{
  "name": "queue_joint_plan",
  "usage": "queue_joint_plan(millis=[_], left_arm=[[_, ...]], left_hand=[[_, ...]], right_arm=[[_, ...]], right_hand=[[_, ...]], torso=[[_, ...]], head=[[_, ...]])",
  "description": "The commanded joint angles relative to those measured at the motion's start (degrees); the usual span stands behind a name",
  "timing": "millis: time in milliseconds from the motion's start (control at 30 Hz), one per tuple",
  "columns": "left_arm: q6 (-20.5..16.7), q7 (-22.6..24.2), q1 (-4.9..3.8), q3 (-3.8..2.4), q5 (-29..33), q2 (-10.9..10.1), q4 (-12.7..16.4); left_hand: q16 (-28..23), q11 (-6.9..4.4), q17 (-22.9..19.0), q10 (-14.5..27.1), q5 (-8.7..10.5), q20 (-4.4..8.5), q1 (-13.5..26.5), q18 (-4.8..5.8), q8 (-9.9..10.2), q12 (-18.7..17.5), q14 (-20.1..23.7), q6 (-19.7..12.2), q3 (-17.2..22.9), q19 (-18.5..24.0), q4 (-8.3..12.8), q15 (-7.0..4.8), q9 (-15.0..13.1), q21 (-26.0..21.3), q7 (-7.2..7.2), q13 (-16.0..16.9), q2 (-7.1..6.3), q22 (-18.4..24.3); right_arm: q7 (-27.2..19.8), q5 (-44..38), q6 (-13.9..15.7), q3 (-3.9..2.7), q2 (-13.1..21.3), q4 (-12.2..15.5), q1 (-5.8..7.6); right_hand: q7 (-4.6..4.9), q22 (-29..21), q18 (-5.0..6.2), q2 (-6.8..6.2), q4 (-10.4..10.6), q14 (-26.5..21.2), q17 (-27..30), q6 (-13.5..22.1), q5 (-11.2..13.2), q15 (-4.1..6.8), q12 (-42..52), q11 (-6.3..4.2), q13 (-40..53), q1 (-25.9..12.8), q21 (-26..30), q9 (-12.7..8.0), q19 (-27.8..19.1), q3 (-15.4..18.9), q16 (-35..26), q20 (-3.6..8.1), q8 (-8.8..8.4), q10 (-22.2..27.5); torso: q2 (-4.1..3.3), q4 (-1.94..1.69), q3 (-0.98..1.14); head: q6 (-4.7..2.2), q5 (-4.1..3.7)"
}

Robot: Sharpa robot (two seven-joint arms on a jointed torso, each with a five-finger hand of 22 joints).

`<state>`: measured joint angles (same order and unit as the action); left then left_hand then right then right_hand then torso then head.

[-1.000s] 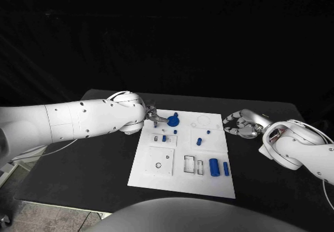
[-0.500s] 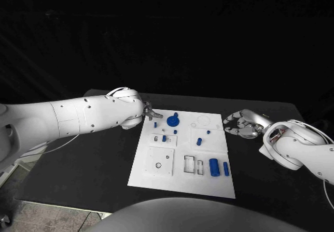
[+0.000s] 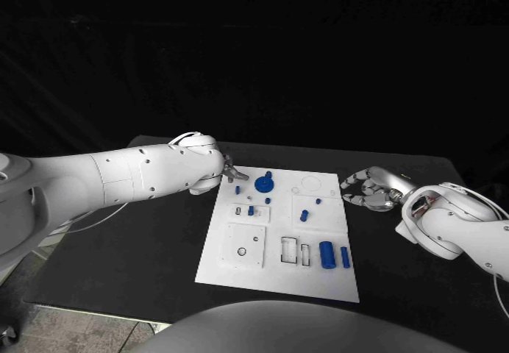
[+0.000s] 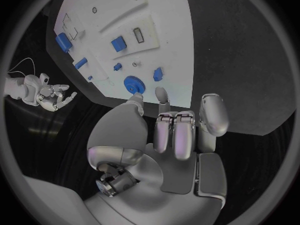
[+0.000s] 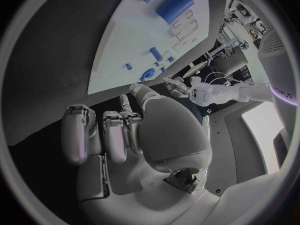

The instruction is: Assemble the parts on the task board

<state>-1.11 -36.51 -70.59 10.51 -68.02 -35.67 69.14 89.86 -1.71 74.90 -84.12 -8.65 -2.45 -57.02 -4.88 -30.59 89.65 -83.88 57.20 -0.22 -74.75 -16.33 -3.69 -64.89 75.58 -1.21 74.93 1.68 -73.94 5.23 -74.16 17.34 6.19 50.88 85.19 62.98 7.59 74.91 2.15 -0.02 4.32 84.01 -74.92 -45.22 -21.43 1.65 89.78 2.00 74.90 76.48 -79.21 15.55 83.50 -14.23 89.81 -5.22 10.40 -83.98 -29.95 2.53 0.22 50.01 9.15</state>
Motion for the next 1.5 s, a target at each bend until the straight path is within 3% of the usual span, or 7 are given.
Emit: queue_joint_plan(millis=[33,733,1100,1500], left_arm=[[2.16,0.28,0.23,0.01,0.29,0.64,-0.82],[2.96,0.23,1.06,0.06,0.9,1.65,-2.87],[2.28,0.36,2.14,0.05,0.6,2.18,-3.8],[2.28,0.74,2.31,0.04,0.58,2.24,-3.99]], left_hand=[[0.14,-0.24,15.1,-5.88,-0.49,0.02,-1.02,-0.24,0.11,0.35,-6.12,-0.38,-0.44,-0.16,-0.05,-0.37,-0.16,-0.3,0.01,15.07,-0.1,0.06],[0.14,-0.23,15.1,-5.88,-2.18,-0.02,-2.6,-0.31,0.21,0.35,-6.12,-0.56,-0.84,0.08,-0.09,-0.34,-0.54,-0.71,0.0,15.07,0.19,0.15],[0.14,-0.19,15.1,-5.88,-2.89,-0.05,-3.26,-0.36,0.41,0.35,-6.12,-0.87,-0.97,0.27,-0.08,-0.31,-0.63,-0.95,-0.06,15.07,0.31,0.25],[0.14,-0.17,15.1,-5.88,-3.14,-0.05,-3.39,-0.38,0.47,0.35,-6.12,-0.94,-1.02,0.33,-0.13,-0.29,-0.65,-1.04,-0.08,15.07,0.41,0.29]], right_arm=[[0.06,0.05,-0.47,0.0,0.08,0.13,-0.02],[0.18,0.32,-0.7,0.0,0.27,0.15,-0.02],[0.2,0.33,-0.6,0.0,0.44,0.24,-0.02],[0.17,0.39,-0.5,0.0,0.39,0.24,-0.03]], right_hand=[[0.04,11.12,0.84,0.05,-0.02,5.99,-15.08,-0.19,-0.34,-0.5,0.22,0.31,15.1,0.34,0.4,-0.09,-0.31,-0.38,0.19,0.09,-0.16,-6.02],[0.06,11.1,0.86,0.12,-0.13,5.99,-15.08,-0.18,-0.9,-0.49,0.22,0.32,15.1,0.45,0.49,-0.2,-0.35,-0.8,0.19,0.1,-0.19,-6.02],[0.08,11.1,0.86,0.12,-0.15,5.99,-15.08,-0.2,-1.07,-0.49,0.22,0.33,15.1,0.46,0.5,-0.23,-0.35,-0.91,0.19,0.1,-0.18,-6.02],[0.09,11.07,0.89,0.11,-0.18,5.99,-15.08,-0.24,-1.27,-0.5,0.22,0.34,15.1,0.47,0.6,-0.26,-0.4,-1.04,0.19,0.1,-0.17,-6.02]], torso=[[0.0,0.03,0.0],[0.03,0.07,0.01],[0.01,0.06,0.03],[0.04,0.04,0.02]], head=[[-0.01,0.01],[-0.01,0.06],[-0.01,-0.22],[-0.01,-0.14]])
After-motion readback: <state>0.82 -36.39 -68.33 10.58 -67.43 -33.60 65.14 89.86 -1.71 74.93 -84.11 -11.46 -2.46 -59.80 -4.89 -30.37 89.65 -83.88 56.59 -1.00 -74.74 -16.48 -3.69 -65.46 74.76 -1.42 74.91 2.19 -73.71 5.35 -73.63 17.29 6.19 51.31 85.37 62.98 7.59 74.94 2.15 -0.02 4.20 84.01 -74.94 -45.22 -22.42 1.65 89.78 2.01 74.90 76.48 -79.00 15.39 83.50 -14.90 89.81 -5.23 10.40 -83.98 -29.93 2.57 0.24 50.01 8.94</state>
